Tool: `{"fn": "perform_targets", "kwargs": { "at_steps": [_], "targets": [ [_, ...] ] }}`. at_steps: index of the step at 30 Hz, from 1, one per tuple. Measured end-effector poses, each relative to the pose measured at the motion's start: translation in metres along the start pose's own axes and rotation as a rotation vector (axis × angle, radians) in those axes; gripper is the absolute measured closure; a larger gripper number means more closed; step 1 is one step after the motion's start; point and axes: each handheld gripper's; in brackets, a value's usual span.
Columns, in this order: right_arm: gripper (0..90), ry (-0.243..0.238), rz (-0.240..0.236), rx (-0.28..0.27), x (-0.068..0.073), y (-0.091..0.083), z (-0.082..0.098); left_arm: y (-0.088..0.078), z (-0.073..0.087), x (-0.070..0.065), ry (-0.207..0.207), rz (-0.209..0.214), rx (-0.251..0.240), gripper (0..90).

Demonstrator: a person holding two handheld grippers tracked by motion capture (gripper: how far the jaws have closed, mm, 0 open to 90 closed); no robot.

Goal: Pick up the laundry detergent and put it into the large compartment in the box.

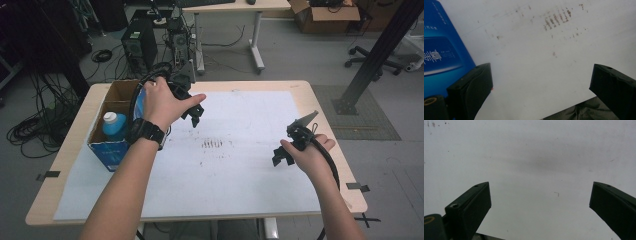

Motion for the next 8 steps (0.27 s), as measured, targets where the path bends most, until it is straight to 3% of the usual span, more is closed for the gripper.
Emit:
{"fn": "perform_targets", "kwargs": {
  "at_steps": [8],
  "targets": [
    [3.9, 0.0, 0.0, 0.001, 0.0007, -0.0003, -0.0005, -0.0002, -0.0001, 0.0006, -0.002, 0.007, -0.001, 4.9]
  ]
}}
Point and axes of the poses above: each handheld gripper's, and its own axes: y roughly forward along the jaws, z roughly out of its underside, x roughly to its left, and after that the axes turned 3 degrees about -x, right-handed
